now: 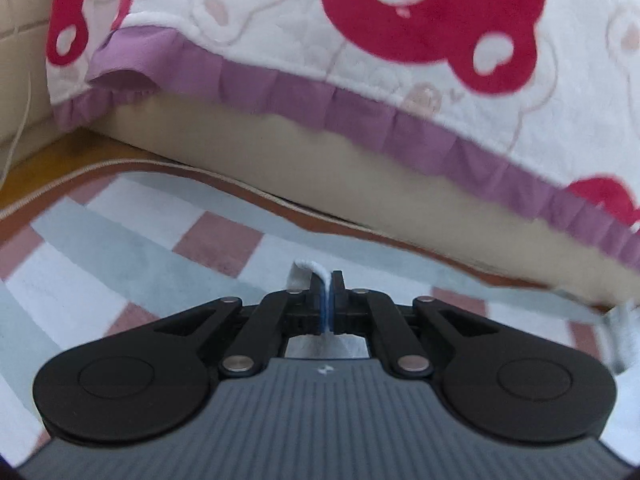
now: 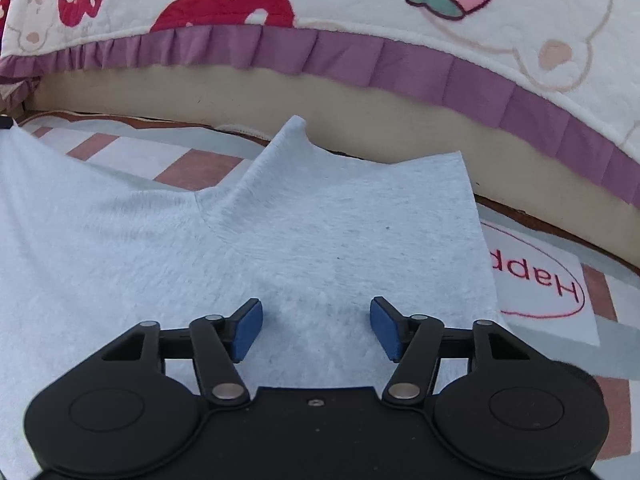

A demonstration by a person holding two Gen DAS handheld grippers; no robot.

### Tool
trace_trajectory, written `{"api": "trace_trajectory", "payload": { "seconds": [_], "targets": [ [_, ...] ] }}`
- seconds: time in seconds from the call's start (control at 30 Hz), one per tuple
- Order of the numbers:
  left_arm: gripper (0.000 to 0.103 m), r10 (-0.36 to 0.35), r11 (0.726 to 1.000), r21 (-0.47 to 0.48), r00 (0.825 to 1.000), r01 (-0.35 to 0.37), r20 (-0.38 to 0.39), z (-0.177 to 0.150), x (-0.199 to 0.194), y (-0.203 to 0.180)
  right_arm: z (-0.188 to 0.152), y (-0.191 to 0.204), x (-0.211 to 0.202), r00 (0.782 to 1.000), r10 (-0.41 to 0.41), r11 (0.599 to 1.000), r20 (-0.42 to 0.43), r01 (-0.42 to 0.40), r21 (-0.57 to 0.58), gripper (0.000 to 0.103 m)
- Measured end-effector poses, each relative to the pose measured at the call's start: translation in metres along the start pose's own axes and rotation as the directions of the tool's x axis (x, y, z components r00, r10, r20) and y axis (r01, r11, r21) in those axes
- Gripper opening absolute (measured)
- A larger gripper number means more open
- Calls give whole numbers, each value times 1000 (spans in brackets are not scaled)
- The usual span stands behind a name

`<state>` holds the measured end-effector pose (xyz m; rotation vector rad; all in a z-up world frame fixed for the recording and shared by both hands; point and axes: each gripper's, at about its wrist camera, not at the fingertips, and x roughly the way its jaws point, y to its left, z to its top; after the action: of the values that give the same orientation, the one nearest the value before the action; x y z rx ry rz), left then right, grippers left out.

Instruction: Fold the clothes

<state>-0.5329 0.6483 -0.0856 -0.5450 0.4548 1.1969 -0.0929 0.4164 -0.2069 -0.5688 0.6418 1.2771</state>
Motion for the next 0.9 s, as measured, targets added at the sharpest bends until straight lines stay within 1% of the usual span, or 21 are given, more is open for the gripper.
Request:
{"api": "trace_trajectory", "payload": {
  "seconds": [0.1, 0.13, 0.23, 0.27, 0.33, 0.4, 0.43, 0.47, 0.53, 0.6, 0.67, 0.7, 0.73, 0.77, 0.8, 0.83, 0.9],
  "targets": [
    [2, 76, 993, 92, 997, -73, -33, -8, 20, -7, -3, -4, -1, 1000, 14, 1000, -4, -14, 11, 68],
    [2, 93, 989, 116, 994, -87, -53, -12, 28, -8, -4, -6, -2, 1000, 19, 1000, -5, -19, 20, 69],
    [3, 131, 982, 148, 987, -116, -98, -17, 40, -6, -8, -12, -3, 1000, 31, 999, 0, -31, 40, 72],
    [4, 154, 978, 156, 983, -138, -98, -16, 40, -6, -9, -14, -3, 999, 32, 999, 2, -32, 41, 73],
    [10, 215, 966, 165, 972, -197, -96, -12, 36, -6, -8, -16, -3, 999, 38, 998, -4, -38, 43, 73],
    [10, 310, 934, 209, 948, -291, -65, -9, 31, -7, -4, -20, -1, 999, 42, 998, -21, -41, 40, 73],
    [10, 333, 920, 237, 941, -311, -57, -7, 27, -8, 0, -21, 1, 999, 36, 998, -29, -35, 43, 73],
    [10, 307, 928, 236, 950, -287, -51, -4, 20, -9, 5, -24, 2, 999, 24, 998, -36, -22, 57, 73],
    [11, 210, 958, 214, 975, -191, -69, -4, 7, -12, 16, -23, 2, 999, 25, 996, -38, -22, 89, 74],
    [17, 114, 977, 190, 990, -96, -86, -3, -6, -16, 28, -16, 3, 998, 46, 994, -35, -43, 102, 74],
    [20, 154, 971, 204, 979, -125, -131, -5, -7, -19, 38, 5, 6, 994, 97, 994, -49, -94, 61, 74],
    [20, 172, 970, 199, 973, -141, -150, -6, -9, -17, 40, 16, 6, 992, 113, 993, -59, -110, 45, 74],
    [20, 177, 972, 181, 971, -147, -163, -7, -12, -11, 41, 25, 4, 990, 124, 992, -63, -121, 46, 74],
    [22, 167, 978, 152, 970, -141, -174, -9, -18, -3, 38, 31, 1, 988, 142, 988, -64, -138, 73, 74],
    [27, 157, 983, 121, 970, -136, -185, -11, -24, 5, 35, 36, -2, 985, 163, 982, -64, -156, 106, 74],
    [30, 147, 987, 87, 970, -132, -196, -13, -31, 13, 29, 36, -6, 984, 162, 980, -73, -151, 133, 74],
    [41, 123, 992, 30, 965, -119, -232, -21, -47, 31, 15, 35, -15, 984, 148, 974, -99, -128, 186, 74]
  ]
}}
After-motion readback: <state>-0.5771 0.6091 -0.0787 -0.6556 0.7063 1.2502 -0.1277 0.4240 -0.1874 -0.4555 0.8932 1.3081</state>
